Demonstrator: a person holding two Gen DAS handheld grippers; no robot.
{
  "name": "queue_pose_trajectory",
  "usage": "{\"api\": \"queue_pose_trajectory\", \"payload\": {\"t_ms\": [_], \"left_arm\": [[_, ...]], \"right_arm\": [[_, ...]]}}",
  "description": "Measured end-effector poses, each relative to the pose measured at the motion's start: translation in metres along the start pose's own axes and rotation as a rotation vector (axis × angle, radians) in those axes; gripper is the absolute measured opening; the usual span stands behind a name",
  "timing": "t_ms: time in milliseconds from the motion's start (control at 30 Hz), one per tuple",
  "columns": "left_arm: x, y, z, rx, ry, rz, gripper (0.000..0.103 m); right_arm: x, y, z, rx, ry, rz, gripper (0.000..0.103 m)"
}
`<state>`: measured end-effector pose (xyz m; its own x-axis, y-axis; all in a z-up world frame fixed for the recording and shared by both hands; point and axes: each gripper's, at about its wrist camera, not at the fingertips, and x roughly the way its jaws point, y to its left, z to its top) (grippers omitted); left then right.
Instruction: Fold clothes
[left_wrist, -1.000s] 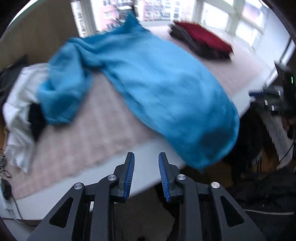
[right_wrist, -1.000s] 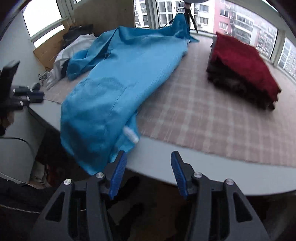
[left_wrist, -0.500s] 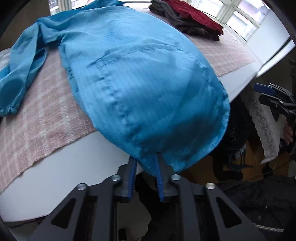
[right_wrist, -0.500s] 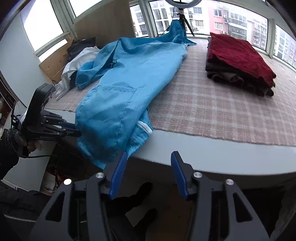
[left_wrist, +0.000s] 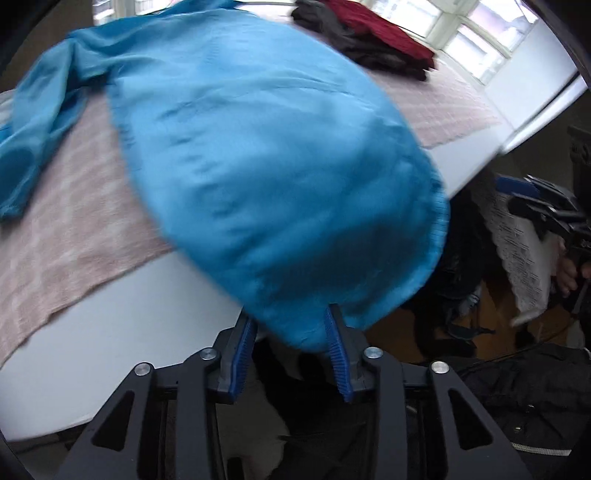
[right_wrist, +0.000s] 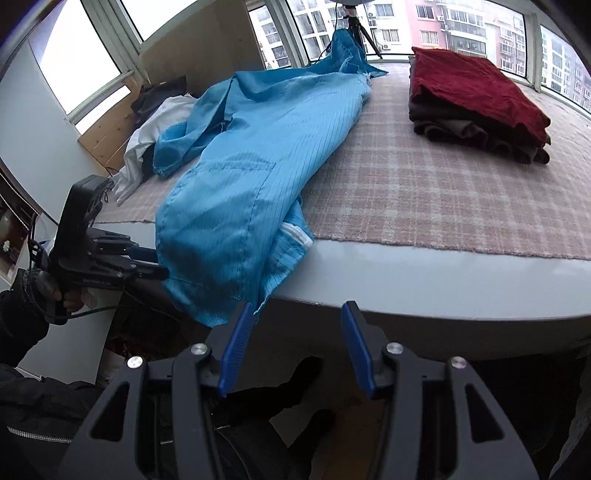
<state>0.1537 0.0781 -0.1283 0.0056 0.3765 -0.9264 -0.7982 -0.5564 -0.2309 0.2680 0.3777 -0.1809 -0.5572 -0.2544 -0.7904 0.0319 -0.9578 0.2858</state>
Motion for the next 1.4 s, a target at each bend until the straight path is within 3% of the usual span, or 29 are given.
{"api": "queue_pose_trajectory", "payload": {"t_ms": [33,67,167,333,533,700,867,967,1000,1033,1067,1133,1200,1233,1333,1400], "left_arm": [[-0.001,-0.004,0.001,0.005,0.000,-0.009,0.002],[-0.002,-0.008,0.002,0.010,0.001,-0.019,0.001],[-0.022,-0.014,0.008,0.003,-0.032,-0.057,0.001],[-0.098,-0.004,0.038,0.001,-0.157,-0.110,0.000],[-0.186,-0.006,0.098,0.019,-0.296,-0.076,0.001],[-0.215,-0.027,0.144,0.107,-0.326,0.012,0.001],[-0.223,-0.042,0.173,0.171,-0.322,0.030,0.001],[-0.224,-0.047,0.181,0.190,-0.313,0.024,0.001],[-0.223,-0.048,0.181,0.191,-0.310,0.018,0.001],[-0.223,-0.050,0.183,0.192,-0.307,0.012,0.001],[-0.223,-0.052,0.186,0.191,-0.304,0.007,0.001],[-0.218,-0.055,0.188,0.190,-0.295,-0.028,0.001],[-0.204,-0.067,0.190,0.210,-0.271,-0.073,0.001],[-0.195,-0.074,0.192,0.226,-0.256,-0.093,0.001],[-0.158,-0.108,0.199,0.297,-0.167,-0.181,0.003],[-0.133,-0.129,0.202,0.339,-0.093,-0.209,0.009]], "right_arm": [[-0.002,-0.001,0.000,0.001,-0.005,-0.005,0.049],[-0.005,-0.003,0.000,0.004,-0.010,-0.008,0.049],[-0.007,-0.006,0.000,0.008,-0.034,-0.011,0.049],[0.000,-0.001,0.002,-0.051,-0.065,-0.004,0.049],[0.030,0.028,0.009,-0.173,-0.103,0.031,0.049],[0.039,0.063,0.014,-0.256,-0.176,0.058,0.049],[0.047,0.093,0.025,-0.311,-0.207,0.056,0.049],[0.062,0.094,0.035,-0.262,-0.184,0.052,0.048],[0.068,0.094,0.038,-0.241,-0.175,0.053,0.041],[0.071,0.092,0.040,-0.214,-0.163,0.066,0.011],[0.070,0.088,0.040,-0.186,-0.152,0.088,0.005],[0.063,0.081,0.036,-0.168,-0.137,0.131,0.005],[0.044,0.071,0.024,-0.151,-0.111,0.116,0.006],[0.033,0.064,0.017,-0.129,-0.102,0.096,0.009],[-0.007,0.027,-0.005,0.005,-0.122,0.010,0.038],[-0.034,0.004,-0.014,0.075,-0.145,-0.060,0.039]]}}
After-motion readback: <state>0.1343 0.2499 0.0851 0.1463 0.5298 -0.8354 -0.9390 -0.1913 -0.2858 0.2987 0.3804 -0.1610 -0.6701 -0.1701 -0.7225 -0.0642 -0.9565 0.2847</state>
